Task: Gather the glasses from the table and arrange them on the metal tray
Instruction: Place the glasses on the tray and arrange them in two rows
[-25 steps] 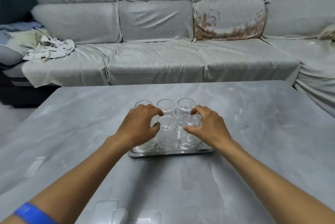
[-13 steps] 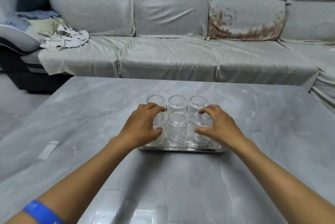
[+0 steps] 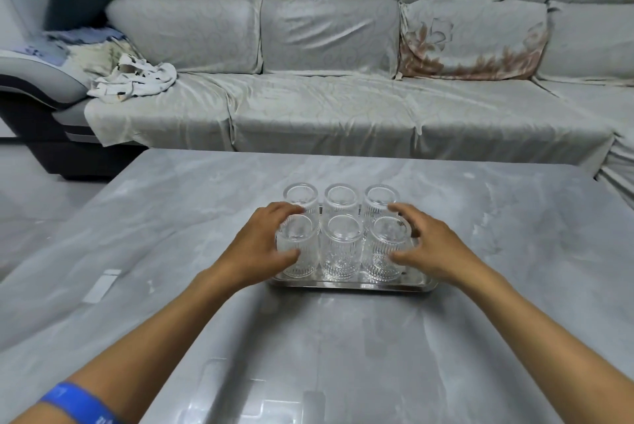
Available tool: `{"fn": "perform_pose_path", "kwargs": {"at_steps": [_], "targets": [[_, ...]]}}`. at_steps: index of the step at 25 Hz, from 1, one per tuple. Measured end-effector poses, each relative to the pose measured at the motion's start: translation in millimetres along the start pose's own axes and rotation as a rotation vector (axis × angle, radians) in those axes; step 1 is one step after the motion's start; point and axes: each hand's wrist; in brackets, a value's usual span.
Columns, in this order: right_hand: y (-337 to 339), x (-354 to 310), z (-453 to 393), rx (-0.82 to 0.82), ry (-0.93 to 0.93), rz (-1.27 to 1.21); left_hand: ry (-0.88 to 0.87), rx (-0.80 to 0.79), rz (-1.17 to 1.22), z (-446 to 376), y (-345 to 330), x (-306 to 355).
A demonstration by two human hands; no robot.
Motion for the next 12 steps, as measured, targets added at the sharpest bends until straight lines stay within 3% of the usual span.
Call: {"fn": "perform_pose_path", "kwargs": {"at_steps": [2,4,7,12], "targets": [[14.6,12.3,-5.2,0.015,-0.105,-0.238,0.152,0.042,0.209,-0.7,4.5,-16.9],[22.2,25.4,-8.7,-0.074,-0.189,-0.225,0.256,-0.089,0.146,-4.9,7.3,-38.3],[17.6,39.6,-19.8,-0.327,-0.182,-0.011,0.239,-0.408,-0.084,-24.7,5.6,-57.6],[8.6,47.6,-45.1,-0.426,-0.091,-0.028,0.191,-0.55,-0.091,-64.4,1.1,-71.9]]}}
Point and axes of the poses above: each hand's wrist, its own z-axis away from the middle knuckle, its own y-axis out of the back of the hand, x = y × z, and after that the axes turned 4 degrees about -z, right-handed
